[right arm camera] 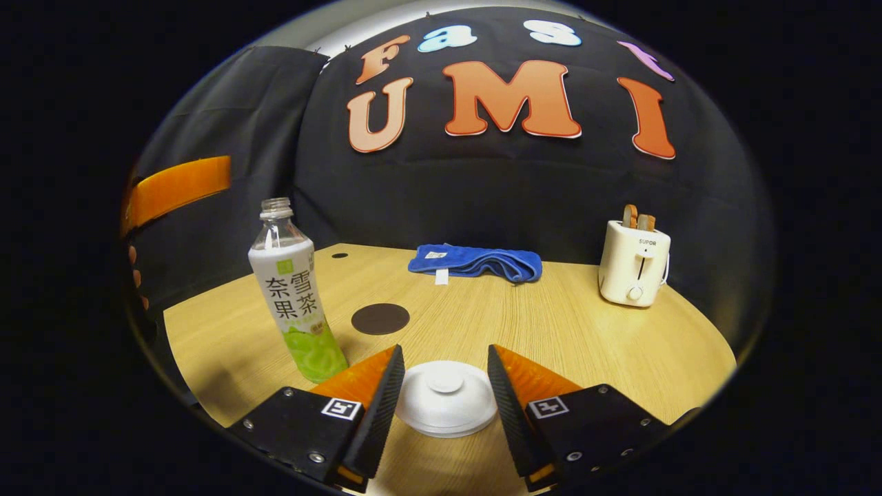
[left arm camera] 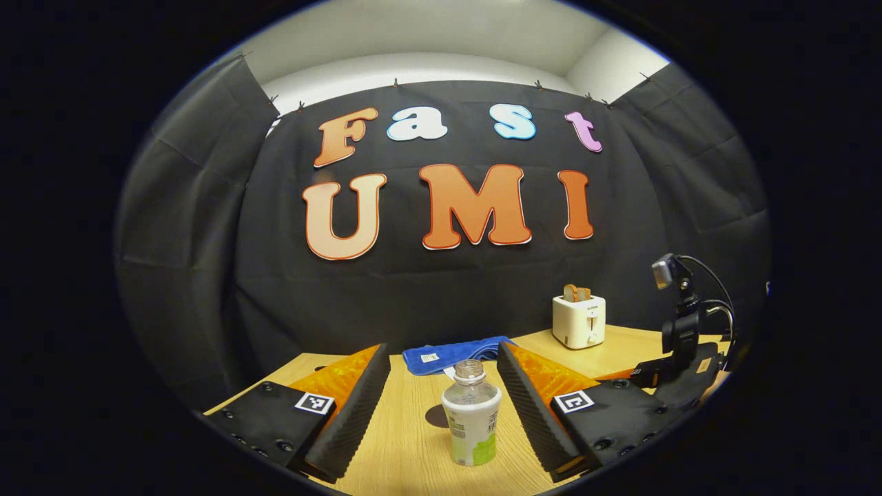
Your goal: Open the teacup lid with one hand, grasp the water bottle and pour water into the teacup with the other hand; after pouring, place the water bottle on the coaster and then close the teacup lid.
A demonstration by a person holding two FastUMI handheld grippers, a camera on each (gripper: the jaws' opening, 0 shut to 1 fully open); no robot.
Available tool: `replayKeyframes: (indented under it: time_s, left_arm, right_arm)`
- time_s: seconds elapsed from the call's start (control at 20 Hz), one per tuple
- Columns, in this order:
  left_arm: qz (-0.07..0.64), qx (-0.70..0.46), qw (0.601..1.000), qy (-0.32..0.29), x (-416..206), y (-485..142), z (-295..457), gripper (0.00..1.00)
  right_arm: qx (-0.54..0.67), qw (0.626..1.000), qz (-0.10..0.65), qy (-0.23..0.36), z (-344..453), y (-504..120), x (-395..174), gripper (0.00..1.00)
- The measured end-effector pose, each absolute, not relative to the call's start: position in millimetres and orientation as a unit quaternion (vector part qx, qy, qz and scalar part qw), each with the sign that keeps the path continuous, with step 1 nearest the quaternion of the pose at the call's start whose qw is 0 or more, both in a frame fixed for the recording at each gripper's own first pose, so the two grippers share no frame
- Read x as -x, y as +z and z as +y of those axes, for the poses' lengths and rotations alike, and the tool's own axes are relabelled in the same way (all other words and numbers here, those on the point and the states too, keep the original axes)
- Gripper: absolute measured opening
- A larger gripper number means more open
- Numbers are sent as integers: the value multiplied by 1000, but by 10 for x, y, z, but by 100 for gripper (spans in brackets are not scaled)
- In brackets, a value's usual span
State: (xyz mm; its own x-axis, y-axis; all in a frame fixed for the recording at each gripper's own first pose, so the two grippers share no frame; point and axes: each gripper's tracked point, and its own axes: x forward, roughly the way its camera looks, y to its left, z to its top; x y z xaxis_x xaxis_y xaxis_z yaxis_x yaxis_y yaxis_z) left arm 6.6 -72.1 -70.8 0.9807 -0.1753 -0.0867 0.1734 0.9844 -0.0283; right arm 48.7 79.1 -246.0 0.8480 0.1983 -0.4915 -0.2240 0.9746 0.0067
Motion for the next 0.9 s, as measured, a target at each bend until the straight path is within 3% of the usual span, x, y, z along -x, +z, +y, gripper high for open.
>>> replayKeyframes:
  time_s: [0.55,0.7,0.9]
  left_arm:
    - [87,13,989,-118,-73,-1120,-1011,97]
    - [101,8,986,-134,-55,-1285,-1168,100]
    - [118,-9,987,-112,-116,-1561,-1132,100]
  right_arm:
    - [20,958,260,122,767,-2529,-518,20]
    - [26,958,253,131,784,-2487,-507,22]
    - [48,962,231,140,773,-2330,-435,22]
